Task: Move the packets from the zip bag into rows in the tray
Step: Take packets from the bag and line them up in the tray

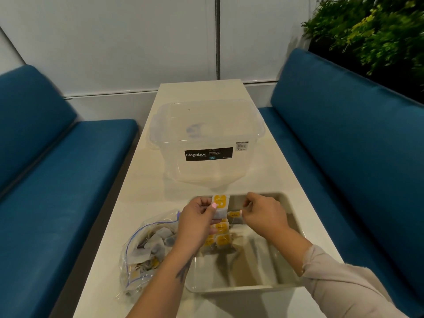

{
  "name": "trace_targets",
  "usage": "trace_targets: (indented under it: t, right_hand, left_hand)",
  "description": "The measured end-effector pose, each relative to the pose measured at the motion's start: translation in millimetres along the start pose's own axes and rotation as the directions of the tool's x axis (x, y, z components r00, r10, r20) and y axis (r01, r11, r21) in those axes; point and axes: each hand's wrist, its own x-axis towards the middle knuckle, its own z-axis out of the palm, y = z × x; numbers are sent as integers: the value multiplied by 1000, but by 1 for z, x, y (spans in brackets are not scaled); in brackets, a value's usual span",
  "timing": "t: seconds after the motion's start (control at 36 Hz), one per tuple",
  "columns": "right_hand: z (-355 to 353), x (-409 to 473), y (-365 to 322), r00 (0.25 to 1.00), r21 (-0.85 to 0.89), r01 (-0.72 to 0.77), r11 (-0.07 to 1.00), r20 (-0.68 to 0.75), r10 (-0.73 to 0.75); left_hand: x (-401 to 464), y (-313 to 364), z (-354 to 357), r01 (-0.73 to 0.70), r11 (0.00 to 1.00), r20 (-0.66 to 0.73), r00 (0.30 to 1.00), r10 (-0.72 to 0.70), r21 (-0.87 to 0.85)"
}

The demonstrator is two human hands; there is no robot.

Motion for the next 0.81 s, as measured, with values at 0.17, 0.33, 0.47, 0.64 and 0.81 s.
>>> trace_targets:
  t: [0.17,0.33,0.47,0.64,0.81]
  right_hand:
    - [-15,-5,-6,999,527,38,849,-1,-44]
    - [-34,-8,-10,994,563,91,821,3,-112]
    - [-39,-5,-6,994,566,89,820,3,-110]
    - [-34,-4,12,999,436,33,899,21,-47]
    - [-17,-3,21,994,180,-39,983,112,19]
  left_hand:
    - [3,9,8,-83,993,17,996,82,81]
    - [3,16,15,-114,987,60,992,107,111]
    - [3,12,9,-178,963,98,982,161,201]
    - [-3,9,-10,-248,926,-27,963,266,285]
    - [-7,1,-20,-249,900,-62,955,289,358]
